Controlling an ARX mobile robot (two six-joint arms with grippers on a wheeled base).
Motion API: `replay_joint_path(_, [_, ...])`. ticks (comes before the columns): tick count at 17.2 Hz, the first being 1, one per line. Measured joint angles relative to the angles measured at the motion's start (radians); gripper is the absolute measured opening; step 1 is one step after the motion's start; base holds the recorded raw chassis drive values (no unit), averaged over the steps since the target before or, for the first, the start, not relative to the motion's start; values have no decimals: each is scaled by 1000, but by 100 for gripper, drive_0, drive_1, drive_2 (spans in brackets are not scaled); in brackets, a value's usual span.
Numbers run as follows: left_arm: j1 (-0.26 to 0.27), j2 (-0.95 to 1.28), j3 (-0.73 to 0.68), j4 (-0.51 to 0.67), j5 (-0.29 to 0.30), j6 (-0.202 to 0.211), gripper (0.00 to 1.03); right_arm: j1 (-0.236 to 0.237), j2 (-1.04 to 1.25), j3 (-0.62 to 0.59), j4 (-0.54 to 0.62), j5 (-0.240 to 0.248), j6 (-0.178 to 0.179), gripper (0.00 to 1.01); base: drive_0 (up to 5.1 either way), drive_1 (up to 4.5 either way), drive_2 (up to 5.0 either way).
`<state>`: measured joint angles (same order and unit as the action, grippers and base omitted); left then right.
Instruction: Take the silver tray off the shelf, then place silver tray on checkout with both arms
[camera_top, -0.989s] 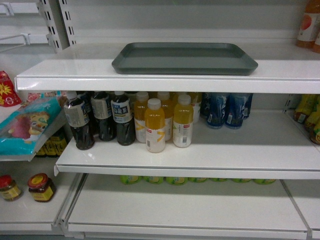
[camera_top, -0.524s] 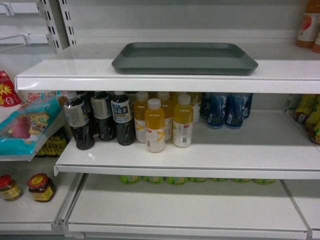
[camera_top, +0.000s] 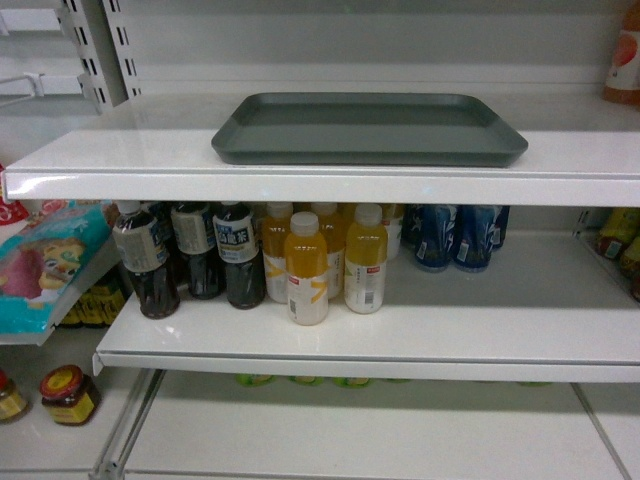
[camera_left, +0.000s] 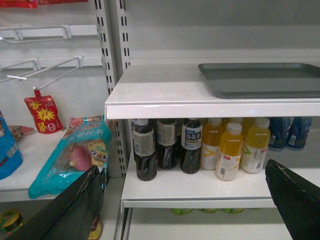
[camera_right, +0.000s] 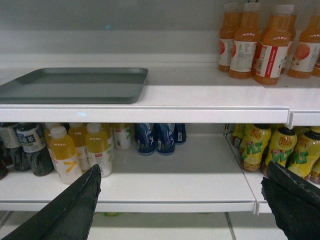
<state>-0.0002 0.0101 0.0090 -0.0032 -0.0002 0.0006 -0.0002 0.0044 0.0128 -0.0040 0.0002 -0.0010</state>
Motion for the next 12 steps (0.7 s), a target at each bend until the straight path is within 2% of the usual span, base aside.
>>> replay_joint_path(12, [0,0,0,-2,0,0,98,0,0,0,1,0,0,98,9,423,-404])
